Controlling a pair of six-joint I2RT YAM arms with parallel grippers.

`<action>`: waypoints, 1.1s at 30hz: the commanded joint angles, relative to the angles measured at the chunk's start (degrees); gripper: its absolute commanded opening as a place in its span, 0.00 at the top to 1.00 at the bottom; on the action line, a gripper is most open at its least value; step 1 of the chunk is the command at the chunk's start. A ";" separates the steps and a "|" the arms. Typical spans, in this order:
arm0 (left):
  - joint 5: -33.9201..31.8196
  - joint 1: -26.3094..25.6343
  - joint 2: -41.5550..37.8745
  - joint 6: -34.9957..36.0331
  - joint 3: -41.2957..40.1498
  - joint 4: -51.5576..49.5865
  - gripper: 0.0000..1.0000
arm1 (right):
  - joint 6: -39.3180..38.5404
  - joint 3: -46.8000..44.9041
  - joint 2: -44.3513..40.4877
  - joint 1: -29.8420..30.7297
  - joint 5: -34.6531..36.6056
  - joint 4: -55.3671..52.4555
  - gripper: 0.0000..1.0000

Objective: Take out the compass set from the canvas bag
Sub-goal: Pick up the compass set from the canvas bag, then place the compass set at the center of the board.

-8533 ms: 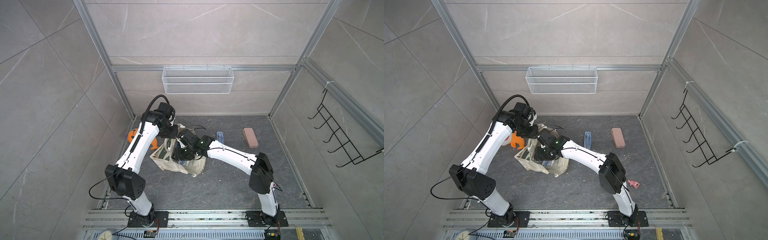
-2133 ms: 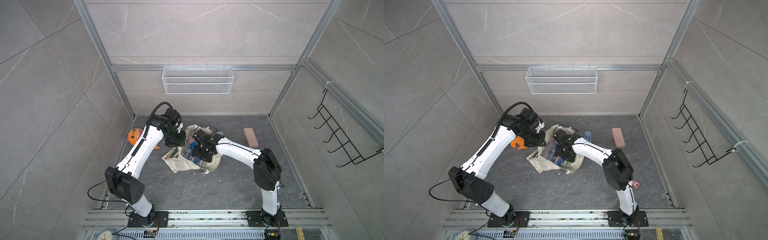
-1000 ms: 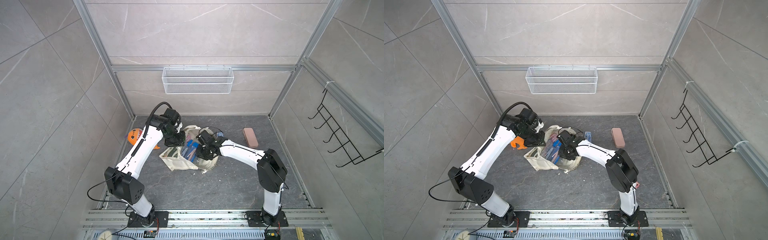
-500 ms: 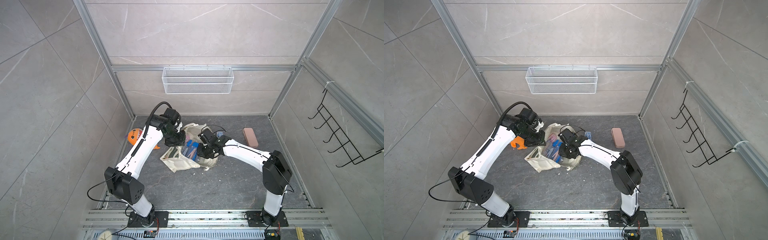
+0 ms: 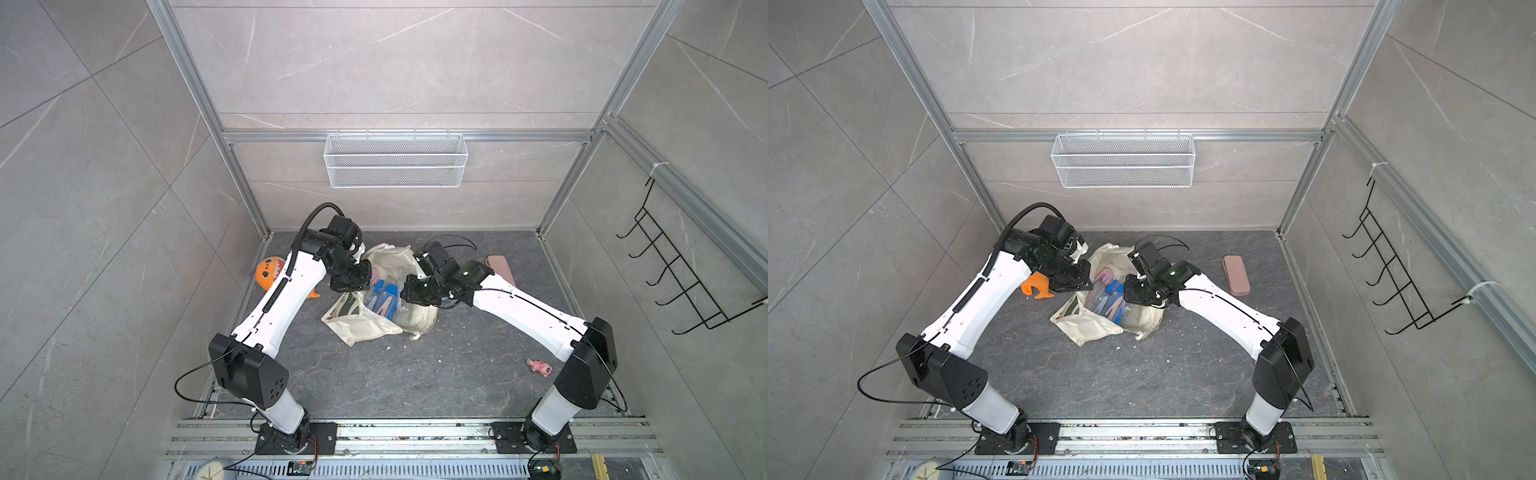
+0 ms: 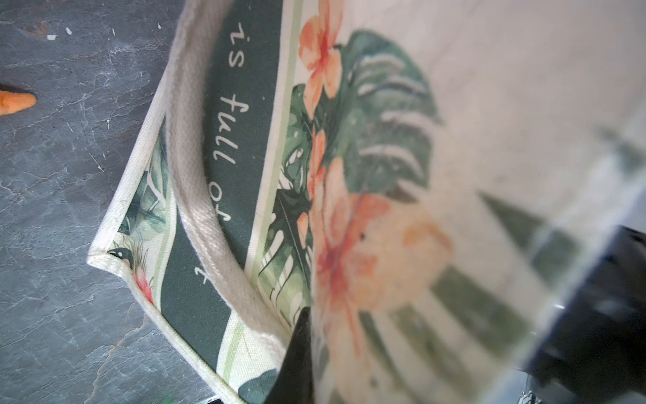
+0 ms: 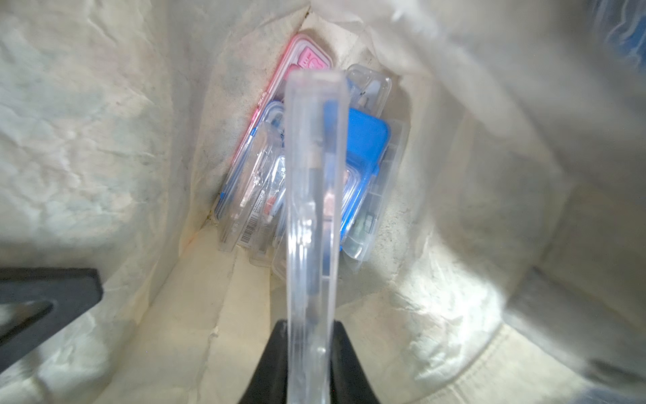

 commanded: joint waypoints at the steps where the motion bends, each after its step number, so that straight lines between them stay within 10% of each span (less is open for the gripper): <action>1: 2.82 -0.09 0.21 -0.34 1.45 2.38 1.00 | -6.36 3.13 -3.62 -2.50 -1.84 -4.84 0.91; 17: 3.44 -0.14 0.75 0.64 1.28 4.62 1.00 | -16.96 3.49 -8.38 -22.55 -1.37 -15.16 0.91; 33: 4.64 -0.05 0.66 2.45 1.30 3.84 1.00 | -22.74 14.62 19.61 -26.18 16.96 -22.24 0.90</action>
